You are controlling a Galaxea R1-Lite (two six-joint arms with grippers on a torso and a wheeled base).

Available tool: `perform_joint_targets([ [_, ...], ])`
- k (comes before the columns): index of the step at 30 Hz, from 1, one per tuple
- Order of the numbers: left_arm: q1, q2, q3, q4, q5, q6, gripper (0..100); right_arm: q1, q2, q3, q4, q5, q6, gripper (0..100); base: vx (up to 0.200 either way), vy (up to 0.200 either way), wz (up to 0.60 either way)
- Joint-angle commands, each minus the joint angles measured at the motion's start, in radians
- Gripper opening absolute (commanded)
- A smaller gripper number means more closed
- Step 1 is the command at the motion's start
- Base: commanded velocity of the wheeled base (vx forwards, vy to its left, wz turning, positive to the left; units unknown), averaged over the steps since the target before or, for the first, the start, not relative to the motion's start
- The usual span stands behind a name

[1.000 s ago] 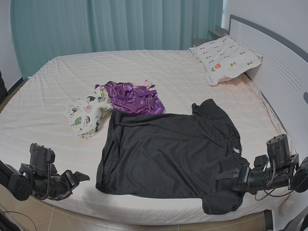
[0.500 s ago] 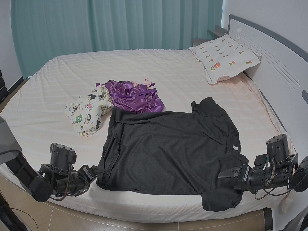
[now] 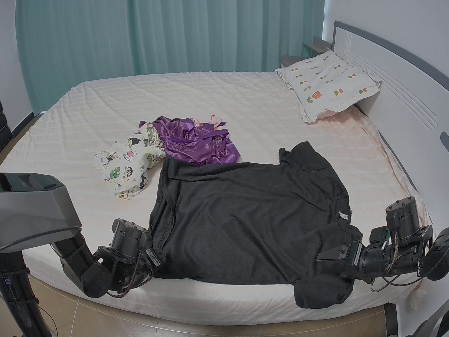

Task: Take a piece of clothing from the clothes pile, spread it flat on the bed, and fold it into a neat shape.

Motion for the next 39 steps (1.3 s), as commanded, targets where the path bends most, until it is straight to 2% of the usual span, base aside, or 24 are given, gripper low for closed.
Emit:
perform_joint_targets([
  [1, -0.004, 0.027, -0.001, 0.001, 0.004, 0.0, 0, 0.001, 0.005, 0.001, -0.001, 0.0, 0.0, 100, 0.0, 0.0, 0.0],
  [10, 0.007, -0.016, 0.081, 0.002, 0.113, -0.001, 0, 0.006, 0.005, 0.011, 0.001, -0.003, -0.004, 100, 0.0, 0.0, 0.0],
  [16, 0.044, -0.044, 0.142, 0.001, 0.11, -0.006, 0, -0.005, 0.004, 0.046, 0.004, -0.015, -0.039, 100, 0.0, 0.0, 0.0],
  [19, 0.079, -0.053, 0.15, -0.002, 0.09, -0.006, 0, -0.028, 0.007, 0.064, 0.013, -0.04, -0.076, 100, 0.0, 0.0, 0.0],
  [21, 0.102, -0.065, 0.156, -0.002, 0.008, -0.009, 0, -0.077, 0.047, 0.093, 0.002, -0.05, -0.138, 100, 0.0, 0.0, 0.0],
  [25, 0.122, -0.09, 0.161, -0.001, -0.071, -0.046, 0, -0.146, 0.134, 0.09, -0.002, -0.066, -0.174, 100, 0.0, 0.0, 0.0],
  [28, 0.131, -0.096, 0.164, -0.001, -0.08, -0.049, 0, -0.18, 0.179, 0.086, -0.037, -0.061, -0.176, 100, 0.0, 0.0, 0.0],
  [38, 0.151, -0.098, 0.154, -0.001, -0.123, -0.05, 0, -0.188, 0.32, 0.089, -0.225, -0.063, -0.162, 100, 0.0, 0.0, 0.0],
  [39, 0.152, -0.098, 0.151, -0.002, -0.123, -0.05, 0, -0.189, 0.332, 0.086, -0.243, -0.064, -0.162, 0, 0.0, 0.0, 0.0],
])
